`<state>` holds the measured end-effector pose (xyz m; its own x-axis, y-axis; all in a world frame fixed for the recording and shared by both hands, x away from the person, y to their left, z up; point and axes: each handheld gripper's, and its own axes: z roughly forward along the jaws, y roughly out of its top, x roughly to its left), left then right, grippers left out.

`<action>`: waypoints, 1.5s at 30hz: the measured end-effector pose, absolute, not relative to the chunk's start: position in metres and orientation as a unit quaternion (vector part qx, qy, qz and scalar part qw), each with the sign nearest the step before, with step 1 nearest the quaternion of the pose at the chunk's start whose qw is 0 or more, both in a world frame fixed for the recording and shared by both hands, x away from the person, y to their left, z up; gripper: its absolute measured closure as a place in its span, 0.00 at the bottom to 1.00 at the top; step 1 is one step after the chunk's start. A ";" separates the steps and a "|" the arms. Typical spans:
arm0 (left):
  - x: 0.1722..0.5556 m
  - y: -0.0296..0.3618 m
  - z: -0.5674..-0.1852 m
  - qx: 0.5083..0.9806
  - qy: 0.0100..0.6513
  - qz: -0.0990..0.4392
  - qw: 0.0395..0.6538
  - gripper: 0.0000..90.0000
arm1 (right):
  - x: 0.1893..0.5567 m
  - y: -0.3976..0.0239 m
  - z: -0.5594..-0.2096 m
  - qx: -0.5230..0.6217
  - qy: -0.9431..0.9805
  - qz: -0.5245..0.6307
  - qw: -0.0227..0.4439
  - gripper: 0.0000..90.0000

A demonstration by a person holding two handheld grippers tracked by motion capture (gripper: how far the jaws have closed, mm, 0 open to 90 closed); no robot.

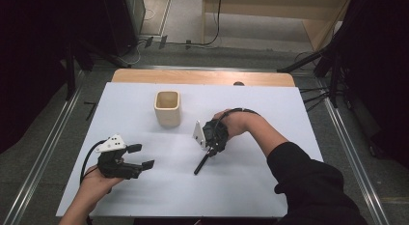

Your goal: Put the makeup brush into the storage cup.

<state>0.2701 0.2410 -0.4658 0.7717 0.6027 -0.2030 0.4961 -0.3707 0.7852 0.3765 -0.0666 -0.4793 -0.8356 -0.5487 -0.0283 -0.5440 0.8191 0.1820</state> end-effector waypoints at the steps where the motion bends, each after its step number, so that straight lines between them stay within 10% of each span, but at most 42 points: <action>1: 0.270 0.241 -0.466 0.826 0.333 0.059 0.452 0.20 | 0.377 -0.068 -0.479 0.284 -0.954 -0.092 0.008 0.70; 11: 0.270 0.239 -0.466 0.827 0.333 0.057 0.450 0.21 | 0.376 -0.068 -0.479 0.291 -0.953 -0.084 0.010 0.87; 45: 0.271 0.239 -0.466 0.826 0.337 0.045 0.450 0.21 | 0.354 -0.076 -0.442 0.059 -0.979 -0.164 0.103 0.88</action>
